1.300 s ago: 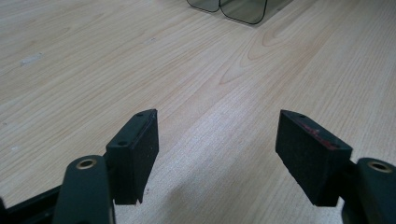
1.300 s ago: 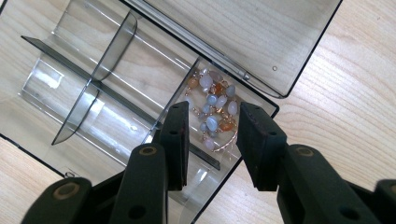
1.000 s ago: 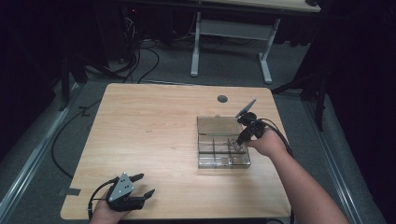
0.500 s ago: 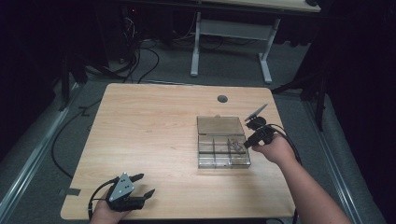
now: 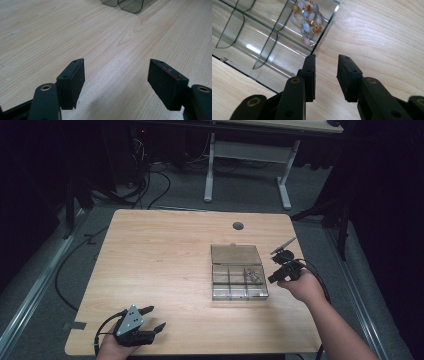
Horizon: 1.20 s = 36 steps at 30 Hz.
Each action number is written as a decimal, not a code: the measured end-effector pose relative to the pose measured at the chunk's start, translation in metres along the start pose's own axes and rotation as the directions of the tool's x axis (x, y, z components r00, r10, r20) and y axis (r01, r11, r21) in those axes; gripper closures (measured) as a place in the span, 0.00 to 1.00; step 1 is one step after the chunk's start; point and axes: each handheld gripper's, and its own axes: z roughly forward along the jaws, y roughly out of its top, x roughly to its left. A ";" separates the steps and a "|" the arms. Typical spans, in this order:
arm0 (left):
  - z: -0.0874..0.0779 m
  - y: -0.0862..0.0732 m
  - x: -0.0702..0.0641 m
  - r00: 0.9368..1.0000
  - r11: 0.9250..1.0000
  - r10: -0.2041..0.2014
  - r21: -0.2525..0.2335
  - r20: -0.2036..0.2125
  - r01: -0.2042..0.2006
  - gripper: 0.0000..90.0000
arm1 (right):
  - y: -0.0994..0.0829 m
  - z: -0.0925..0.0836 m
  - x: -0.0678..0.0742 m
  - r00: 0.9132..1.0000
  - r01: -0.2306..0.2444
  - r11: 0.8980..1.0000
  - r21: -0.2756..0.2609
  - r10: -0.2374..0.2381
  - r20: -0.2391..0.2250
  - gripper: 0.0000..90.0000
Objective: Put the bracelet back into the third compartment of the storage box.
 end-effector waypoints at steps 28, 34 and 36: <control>0.000 0.000 0.000 1.000 1.000 -0.002 -0.008 0.002 0.002 0.34 | -0.034 -0.001 0.002 1.000 -0.018 0.990 -0.137 0.017 -0.010 0.76; 0.000 0.000 0.000 1.000 1.000 -0.003 -0.009 0.001 0.003 0.34 | -0.052 0.002 0.002 1.000 -0.028 0.978 -0.208 0.027 -0.010 0.75; 0.000 0.000 0.000 1.000 1.000 -0.002 -0.009 0.000 0.002 0.34 | -0.058 0.004 0.003 0.999 -0.031 0.971 -0.236 0.029 -0.014 0.74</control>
